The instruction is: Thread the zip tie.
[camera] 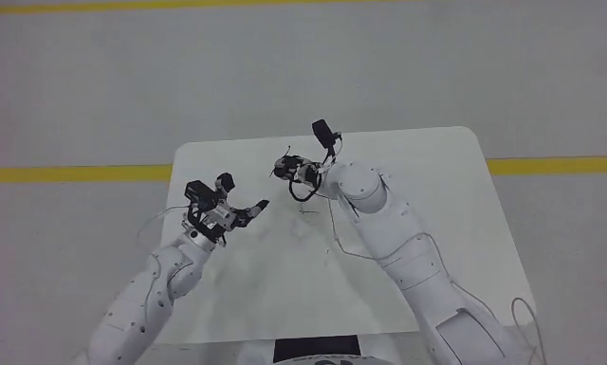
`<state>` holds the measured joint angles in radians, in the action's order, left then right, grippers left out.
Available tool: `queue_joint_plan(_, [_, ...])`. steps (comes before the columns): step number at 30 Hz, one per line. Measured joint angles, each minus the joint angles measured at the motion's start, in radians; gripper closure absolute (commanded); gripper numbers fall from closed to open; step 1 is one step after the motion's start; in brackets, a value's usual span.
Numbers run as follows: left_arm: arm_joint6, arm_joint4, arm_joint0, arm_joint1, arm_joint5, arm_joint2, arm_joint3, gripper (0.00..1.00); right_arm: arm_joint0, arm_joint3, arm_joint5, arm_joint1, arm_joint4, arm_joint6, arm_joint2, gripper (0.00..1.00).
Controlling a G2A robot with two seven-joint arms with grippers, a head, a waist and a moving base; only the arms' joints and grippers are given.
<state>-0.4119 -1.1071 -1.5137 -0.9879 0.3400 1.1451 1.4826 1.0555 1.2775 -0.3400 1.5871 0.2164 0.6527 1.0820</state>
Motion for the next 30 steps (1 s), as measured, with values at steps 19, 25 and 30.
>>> queue_joint_plan(19, [0.029,0.052,0.051,-0.02,0.0,-0.04,-0.021,0.56,0.061,0.092,0.02,-0.02,0.031,-0.005,-0.025,1.0])
queue_joint_plan(25, [0.035,0.062,0.054,-0.024,0.0,-0.046,-0.023,0.59,0.076,0.126,0.013,-0.027,0.038,0.005,-0.03,1.0])
queue_joint_plan(30, [0.039,0.066,0.056,-0.024,0.0,-0.056,-0.022,0.58,0.08,0.137,0.01,-0.031,0.035,0.003,-0.038,1.0])
